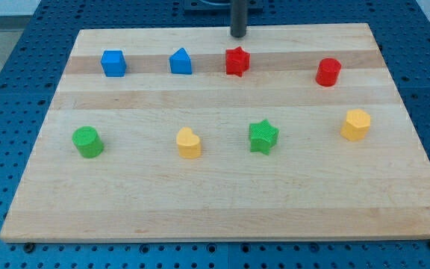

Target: Move the blue triangle right side of the blue cube

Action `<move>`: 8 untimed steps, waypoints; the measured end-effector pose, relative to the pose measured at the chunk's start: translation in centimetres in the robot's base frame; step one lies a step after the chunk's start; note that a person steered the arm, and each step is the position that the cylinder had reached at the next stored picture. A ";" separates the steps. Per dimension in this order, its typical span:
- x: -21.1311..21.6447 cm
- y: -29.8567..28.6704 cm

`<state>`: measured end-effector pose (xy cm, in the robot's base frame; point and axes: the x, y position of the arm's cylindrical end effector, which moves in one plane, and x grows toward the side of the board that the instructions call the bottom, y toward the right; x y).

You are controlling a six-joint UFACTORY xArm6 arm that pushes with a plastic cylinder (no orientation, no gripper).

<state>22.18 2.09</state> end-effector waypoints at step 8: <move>11.1 -12.8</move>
<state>33.23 -10.68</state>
